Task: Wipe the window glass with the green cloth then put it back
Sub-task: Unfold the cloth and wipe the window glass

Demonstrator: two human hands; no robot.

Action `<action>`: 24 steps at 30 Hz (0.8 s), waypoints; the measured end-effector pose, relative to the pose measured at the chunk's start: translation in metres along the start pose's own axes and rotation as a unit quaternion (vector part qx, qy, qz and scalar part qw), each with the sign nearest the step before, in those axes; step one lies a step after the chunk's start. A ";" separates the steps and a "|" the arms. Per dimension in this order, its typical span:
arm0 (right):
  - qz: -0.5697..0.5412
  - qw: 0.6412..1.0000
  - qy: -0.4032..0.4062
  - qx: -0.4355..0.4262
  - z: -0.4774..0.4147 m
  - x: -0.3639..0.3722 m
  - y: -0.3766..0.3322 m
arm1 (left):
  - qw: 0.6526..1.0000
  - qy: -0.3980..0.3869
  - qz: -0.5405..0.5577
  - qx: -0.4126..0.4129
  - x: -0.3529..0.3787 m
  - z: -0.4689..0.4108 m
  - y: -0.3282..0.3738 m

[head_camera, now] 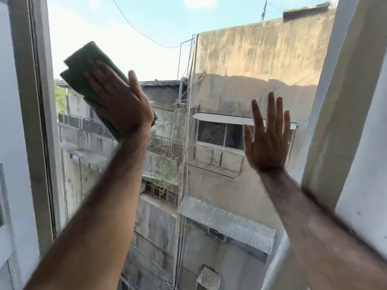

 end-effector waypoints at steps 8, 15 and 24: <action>0.003 1.000 0.002 -0.001 0.002 0.001 0.002 | 0.913 -0.064 0.031 0.401 0.028 0.124 0.032; 0.003 1.000 -0.001 -0.006 0.001 0.000 0.002 | 0.841 -0.115 -0.058 0.525 0.014 0.167 -0.128; 0.007 1.000 0.000 -0.001 0.002 -0.003 -0.003 | 0.997 -0.017 -0.013 0.077 -0.011 0.024 -0.101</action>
Point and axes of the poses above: each hand's wrist, its own z-axis away from the middle knuckle, its own x-axis out of the palm, y = z × x, the point moved 1 cm from there along -z, towards the middle knuckle, and after that the axes turned 1 degree about y, right-handed, at the moved point
